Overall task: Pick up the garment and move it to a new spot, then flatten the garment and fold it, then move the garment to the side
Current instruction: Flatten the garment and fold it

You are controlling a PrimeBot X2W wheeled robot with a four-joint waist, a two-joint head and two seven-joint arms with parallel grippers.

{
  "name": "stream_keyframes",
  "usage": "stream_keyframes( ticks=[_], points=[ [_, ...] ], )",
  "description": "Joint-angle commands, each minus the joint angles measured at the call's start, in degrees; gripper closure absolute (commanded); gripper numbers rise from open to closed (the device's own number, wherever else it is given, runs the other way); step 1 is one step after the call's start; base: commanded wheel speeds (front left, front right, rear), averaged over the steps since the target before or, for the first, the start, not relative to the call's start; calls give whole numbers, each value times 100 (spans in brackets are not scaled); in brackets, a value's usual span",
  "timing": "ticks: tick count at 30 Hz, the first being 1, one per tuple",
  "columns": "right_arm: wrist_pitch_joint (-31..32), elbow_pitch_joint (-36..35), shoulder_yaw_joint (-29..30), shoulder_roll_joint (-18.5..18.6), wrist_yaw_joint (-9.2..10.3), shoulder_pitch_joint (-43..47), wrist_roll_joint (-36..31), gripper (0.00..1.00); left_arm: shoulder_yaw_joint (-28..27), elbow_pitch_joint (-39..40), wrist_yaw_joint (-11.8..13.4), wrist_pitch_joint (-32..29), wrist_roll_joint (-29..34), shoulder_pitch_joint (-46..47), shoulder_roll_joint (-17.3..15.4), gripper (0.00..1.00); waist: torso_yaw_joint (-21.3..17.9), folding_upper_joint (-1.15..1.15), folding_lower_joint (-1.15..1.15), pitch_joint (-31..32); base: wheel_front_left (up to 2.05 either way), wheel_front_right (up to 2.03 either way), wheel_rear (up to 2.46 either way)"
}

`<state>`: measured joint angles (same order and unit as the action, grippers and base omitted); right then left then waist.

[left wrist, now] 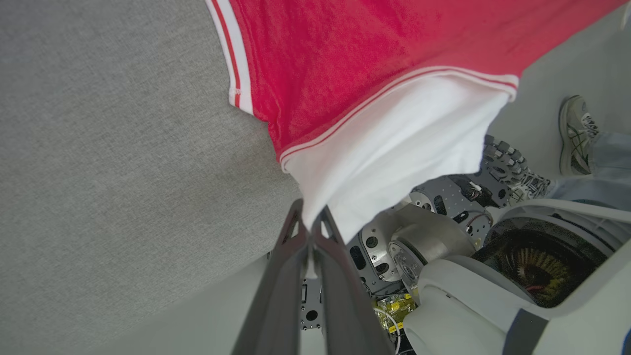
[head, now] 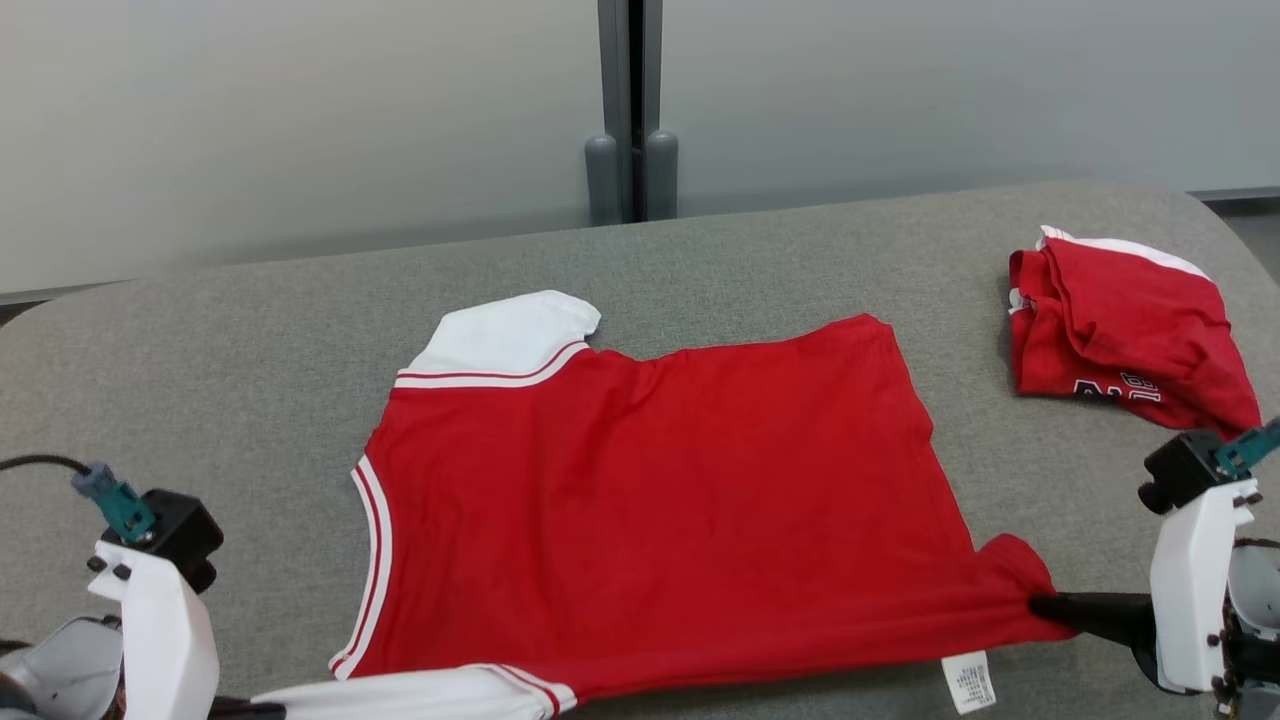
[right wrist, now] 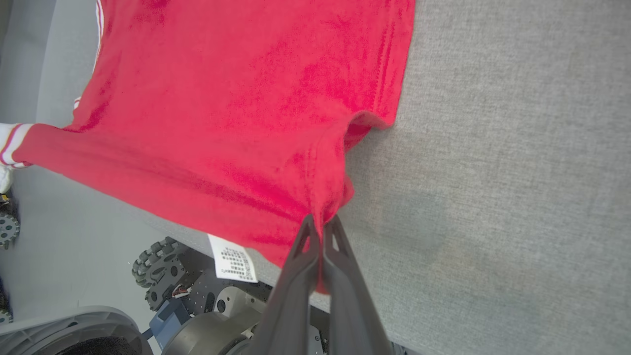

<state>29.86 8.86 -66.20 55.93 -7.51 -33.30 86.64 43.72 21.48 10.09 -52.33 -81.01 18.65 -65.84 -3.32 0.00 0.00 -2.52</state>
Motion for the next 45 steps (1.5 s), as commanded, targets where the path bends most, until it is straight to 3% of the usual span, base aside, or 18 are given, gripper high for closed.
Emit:
stream_keyframes(
  ticks=[1, 16, 17, 18, 19, 20, 21, 22, 26, 31, 34, 39, 45],
  points=[
    [53, 69, 48, -64, 4, -109, -14, 100, -29, -81, 13, -57, 75, 172, 78, 100, -49, 0, 0, -152, 0, 0, 0],
    [512, 1002, 498, -902, 3, -1173, 32, 100, 86, -1972, -194, -715, 643, 2113, 1627, 100, -254, 0, 0, -1119, 0, 0, 0],
    [521, 1062, 500, -961, 3, -1210, 14, 91, 88, -2109, -227, -668, 666, 2183, 1724, 100, -258, 0, 0, -1134, 0, 0, 0],
    [510, 1121, 514, -1023, 3, -1245, 7, 69, 78, -2235, -268, -616, 683, 2229, 1807, 100, -262, 0, 0, -1146, 0, 0, 0],
    [480, 1171, 533, -1085, 3, -1270, 14, 55, 82, -2372, -319, -567, 697, 2255, 1882, 35, -265, 0, 0, -1152, 0, 0, 0],
    [480, 1171, 533, -1085, 3, -1270, 14, 55, 82, -2372, -319, -567, 697, 2255, 1882, 35, -265, 0, 0, -1152, 0, 0, 0],
    [402, 1213, 567, -1140, 3, -1289, 8, 49, 84, -2490, -358, -506, 716, 2279, 1942, 0, -267, 0, 0, -1149, 0, 0, 0],
    [344, 1255, 595, -1188, 3, -1295, 7, 0, 83, -2586, -398, -447, 758, 2307, 1992, 0, -266, 0, 0, -1141, 0, 0, 0],
    [-61, 1325, 791, -1283, 3, -1203, 55, 0, 67, -2848, -610, -92, 914, 2296, 2100, 0, -217, 0, 0, -1030, 0, 0, 0],
    [-1327, 1168, 1171, -1274, 3, -909, -166, 0, -71, -2775, -843, 990, 1431, 2062, 2045, 0, -127, 0, 0, -838, 0, 0, 0],
    [-2327, 1073, 1412, -1258, 3, -577, -394, 0, -184, -2574, -734, 1989, 1917, 1735, 2006, 0, -82, 0, 0, -695, 0, 0, 0],
    [-3947, 1097, 1786, -1360, 3, 197, -753, 0, -386, -2192, 30, 3735, 2708, 909, 2094, 0, 19, 0, 0, -431, 0, 0, 0],
    [-4505, 1155, 2508, -1645, 3, 1056, -1331, 0, -762, -1708, 1053, 5462, 3072, -271, 2371, 0, 31, 0, 0, -259, 0, 0, 0]
  ],
)
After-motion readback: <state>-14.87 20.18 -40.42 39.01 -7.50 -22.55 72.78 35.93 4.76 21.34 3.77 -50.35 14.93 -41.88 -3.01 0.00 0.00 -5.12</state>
